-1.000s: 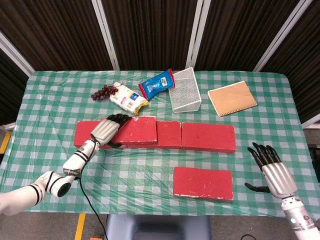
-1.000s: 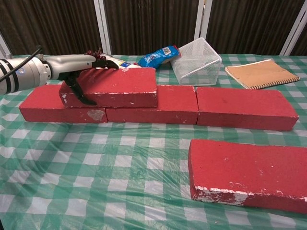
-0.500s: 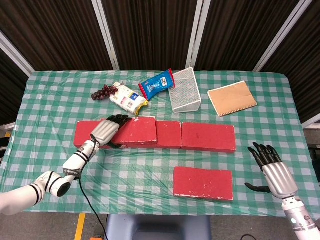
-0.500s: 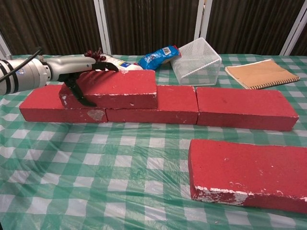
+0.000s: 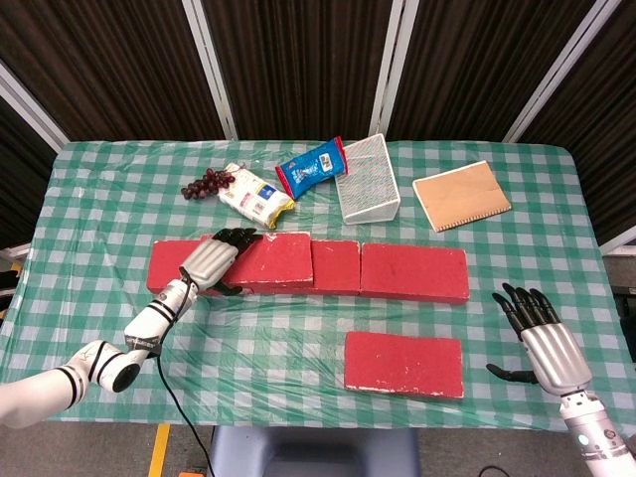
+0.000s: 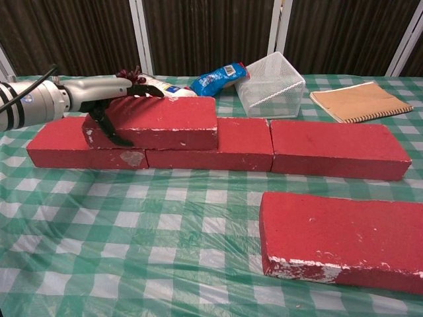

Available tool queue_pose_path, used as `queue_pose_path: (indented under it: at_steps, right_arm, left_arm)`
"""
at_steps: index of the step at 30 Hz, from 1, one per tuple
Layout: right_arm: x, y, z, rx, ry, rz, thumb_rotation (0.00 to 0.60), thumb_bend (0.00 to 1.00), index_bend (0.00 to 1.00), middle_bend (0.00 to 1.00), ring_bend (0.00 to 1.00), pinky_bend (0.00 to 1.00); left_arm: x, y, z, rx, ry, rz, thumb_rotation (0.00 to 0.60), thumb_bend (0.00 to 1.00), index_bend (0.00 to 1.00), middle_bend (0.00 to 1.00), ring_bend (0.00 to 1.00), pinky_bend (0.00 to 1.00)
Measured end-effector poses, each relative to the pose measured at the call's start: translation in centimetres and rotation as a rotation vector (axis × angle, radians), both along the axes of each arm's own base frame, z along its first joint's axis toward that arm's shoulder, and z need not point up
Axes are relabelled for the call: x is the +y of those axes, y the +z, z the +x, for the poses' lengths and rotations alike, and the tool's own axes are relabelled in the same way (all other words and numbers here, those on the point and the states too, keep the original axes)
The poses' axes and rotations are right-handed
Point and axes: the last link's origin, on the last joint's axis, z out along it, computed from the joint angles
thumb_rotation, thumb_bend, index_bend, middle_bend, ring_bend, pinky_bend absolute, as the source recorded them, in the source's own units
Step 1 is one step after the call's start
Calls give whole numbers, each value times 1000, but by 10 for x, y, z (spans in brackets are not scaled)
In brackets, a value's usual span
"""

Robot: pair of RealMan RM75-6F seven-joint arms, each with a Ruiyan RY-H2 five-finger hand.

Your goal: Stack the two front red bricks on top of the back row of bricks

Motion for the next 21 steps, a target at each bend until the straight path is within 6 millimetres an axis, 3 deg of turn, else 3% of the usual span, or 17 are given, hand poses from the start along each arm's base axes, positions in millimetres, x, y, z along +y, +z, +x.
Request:
queue_pose_path:
  at_steps: [13, 18, 21]
  right_arm:
    - [0, 0, 0, -1, 0, -1, 531, 155, 0, 0, 0, 0]
    - [1, -2, 3, -26, 20, 21, 531, 155, 0, 0, 0, 0]
    - [1, -7, 7, -74, 41, 54, 531, 154, 0, 0, 0, 0]
  left_arm:
    - [-1, 2, 0, -4, -9, 4, 600, 215, 0, 0, 0, 91]
    - [-13, 12, 3, -21, -65, 34, 600, 214, 0, 0, 0, 81]
    - [-30, 24, -2, -23, -104, 67, 600, 211, 0, 0, 0, 76]
